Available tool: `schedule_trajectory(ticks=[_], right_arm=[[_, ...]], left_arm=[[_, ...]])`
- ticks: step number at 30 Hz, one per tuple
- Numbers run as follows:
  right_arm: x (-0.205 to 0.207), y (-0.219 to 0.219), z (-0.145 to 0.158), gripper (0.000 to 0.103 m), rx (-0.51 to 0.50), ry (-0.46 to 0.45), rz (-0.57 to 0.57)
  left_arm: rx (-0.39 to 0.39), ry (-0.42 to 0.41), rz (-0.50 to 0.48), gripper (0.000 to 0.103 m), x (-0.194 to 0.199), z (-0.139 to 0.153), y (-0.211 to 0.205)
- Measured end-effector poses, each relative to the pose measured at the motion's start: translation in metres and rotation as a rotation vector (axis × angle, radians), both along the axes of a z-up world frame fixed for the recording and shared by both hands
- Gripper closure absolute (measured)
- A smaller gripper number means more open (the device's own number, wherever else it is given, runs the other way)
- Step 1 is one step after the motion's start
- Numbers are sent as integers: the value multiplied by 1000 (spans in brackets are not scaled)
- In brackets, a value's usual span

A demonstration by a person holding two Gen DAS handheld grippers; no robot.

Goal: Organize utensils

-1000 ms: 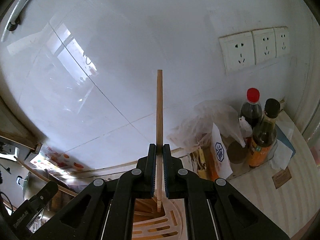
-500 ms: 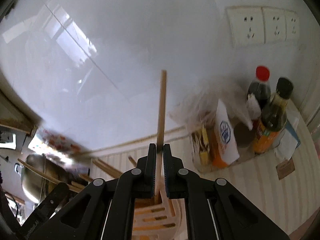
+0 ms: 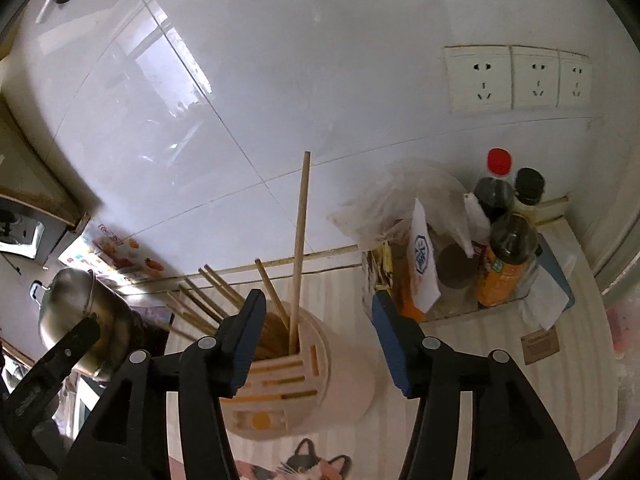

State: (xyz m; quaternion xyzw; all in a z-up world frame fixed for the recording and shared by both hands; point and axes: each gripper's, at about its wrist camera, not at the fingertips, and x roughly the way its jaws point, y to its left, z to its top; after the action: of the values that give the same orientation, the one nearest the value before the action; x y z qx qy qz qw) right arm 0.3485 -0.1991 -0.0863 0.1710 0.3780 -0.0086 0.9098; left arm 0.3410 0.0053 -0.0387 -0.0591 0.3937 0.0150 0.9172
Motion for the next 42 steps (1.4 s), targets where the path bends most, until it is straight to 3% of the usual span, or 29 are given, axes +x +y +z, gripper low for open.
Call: schedule_trajectory(ticks=[2, 4, 5, 10, 16, 23, 35, 42], right_arm=[[-5, 3, 0, 34, -47, 1, 6], [-9, 7, -2, 14, -90, 9, 15], [-11, 11, -5, 10, -114, 13, 24], [-25, 30, -11, 0, -246, 6, 45], [-69, 45, -4, 0, -340, -43, 20], [-147, 55, 29, 0, -364, -101, -47], [-305, 122, 79, 0, -398, -187, -161], [-359, 146, 100, 0, -401, -232, -186]], left_arm=[[50, 6, 10, 0, -5, -6, -5], [83, 15, 22, 0, -11, -12, -8], [93, 18, 27, 0, -14, -14, -10], [126, 24, 37, 0, -29, -20, -14], [125, 3, 14, 0, -62, -9, -12], [109, -63, -80, 0, -129, 22, 0], [87, -141, -174, 0, -257, 70, 49], [79, -174, -181, 0, -294, 89, 62]])
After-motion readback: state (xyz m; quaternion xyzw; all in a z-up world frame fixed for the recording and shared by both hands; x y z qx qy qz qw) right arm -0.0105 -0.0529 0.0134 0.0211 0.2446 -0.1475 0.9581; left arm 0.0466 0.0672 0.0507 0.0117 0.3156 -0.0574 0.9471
